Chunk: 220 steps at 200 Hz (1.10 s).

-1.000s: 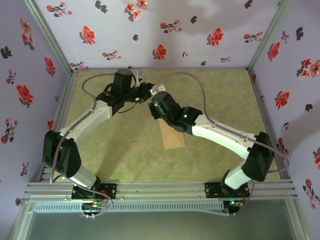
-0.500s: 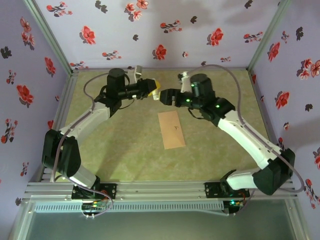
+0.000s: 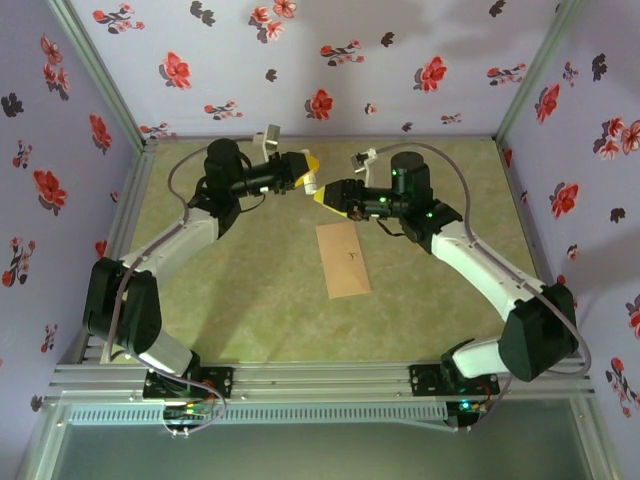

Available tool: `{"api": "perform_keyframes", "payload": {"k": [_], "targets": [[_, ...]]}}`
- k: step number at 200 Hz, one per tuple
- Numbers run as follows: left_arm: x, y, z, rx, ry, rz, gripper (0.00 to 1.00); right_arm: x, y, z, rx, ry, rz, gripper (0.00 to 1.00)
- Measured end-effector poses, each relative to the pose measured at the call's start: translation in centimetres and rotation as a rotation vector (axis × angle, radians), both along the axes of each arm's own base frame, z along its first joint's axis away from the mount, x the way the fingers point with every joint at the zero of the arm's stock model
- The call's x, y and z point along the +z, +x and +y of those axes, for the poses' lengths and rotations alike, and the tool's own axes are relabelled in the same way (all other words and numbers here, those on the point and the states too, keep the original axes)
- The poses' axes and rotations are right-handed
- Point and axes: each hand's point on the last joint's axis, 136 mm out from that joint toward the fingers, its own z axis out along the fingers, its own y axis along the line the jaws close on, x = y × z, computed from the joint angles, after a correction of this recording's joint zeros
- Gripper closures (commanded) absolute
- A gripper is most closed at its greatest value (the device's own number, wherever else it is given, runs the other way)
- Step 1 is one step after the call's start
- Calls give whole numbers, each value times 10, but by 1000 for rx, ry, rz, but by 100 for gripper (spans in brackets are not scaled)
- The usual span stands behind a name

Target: Place the letter into the envelope and seal it

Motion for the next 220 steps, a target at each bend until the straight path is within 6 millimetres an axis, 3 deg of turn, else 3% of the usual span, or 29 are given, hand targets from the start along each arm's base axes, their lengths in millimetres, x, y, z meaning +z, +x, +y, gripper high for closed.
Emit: {"api": "perform_keyframes", "payload": {"k": [87, 140, 220], "targets": [[-1, -1, 0, 0, -16, 6, 100, -1, 12, 14, 36, 67, 27, 57], [-1, -2, 1, 0, -22, 1, 100, 11, 17, 17, 36, 92, 11, 65], [0, -2, 1, 0, -25, -2, 100, 10, 16, 18, 46, 96, 21, 62]]}}
